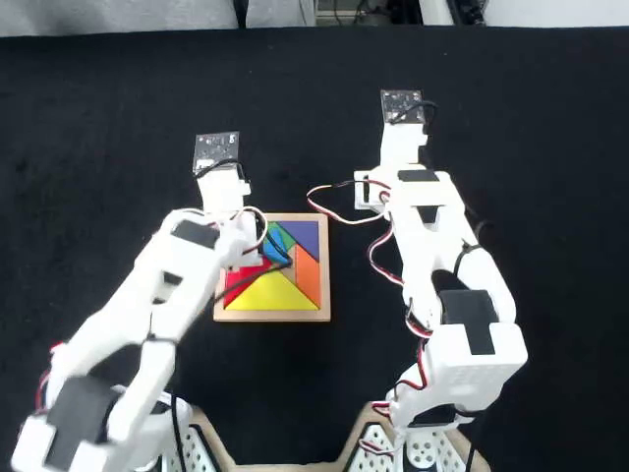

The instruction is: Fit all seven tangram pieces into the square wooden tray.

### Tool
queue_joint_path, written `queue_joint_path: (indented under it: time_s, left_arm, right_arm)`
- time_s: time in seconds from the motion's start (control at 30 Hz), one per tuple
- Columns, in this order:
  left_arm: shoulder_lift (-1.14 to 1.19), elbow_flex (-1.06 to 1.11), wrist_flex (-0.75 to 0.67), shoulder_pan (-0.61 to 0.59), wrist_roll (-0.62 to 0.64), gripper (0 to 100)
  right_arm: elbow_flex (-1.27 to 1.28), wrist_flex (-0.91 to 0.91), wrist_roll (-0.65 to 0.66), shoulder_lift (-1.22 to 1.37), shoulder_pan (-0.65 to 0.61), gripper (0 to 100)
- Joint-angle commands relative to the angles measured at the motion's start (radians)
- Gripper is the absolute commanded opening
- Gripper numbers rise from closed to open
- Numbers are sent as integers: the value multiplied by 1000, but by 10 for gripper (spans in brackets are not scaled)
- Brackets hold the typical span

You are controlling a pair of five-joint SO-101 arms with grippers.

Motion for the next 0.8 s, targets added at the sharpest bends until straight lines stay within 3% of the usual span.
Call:
queue_joint_path:
  time_s: [0.0, 0.2, 0.43, 0.77]
  left_arm:
    - [-126, 18, 5, 50, 8, 33]
    - [-120, -7, 6, 68, -21, 34]
    - [-31, -62, -2, 229, -107, 34]
    - [84, -105, 5, 252, -152, 34]
  right_arm:
    - [-56, -11, -5, -8, 11, 11]
    - [-58, -17, -5, -10, 14, 11]
    - [-58, -17, -5, -8, 38, 11]
    - [-59, -18, -5, -8, 55, 11]
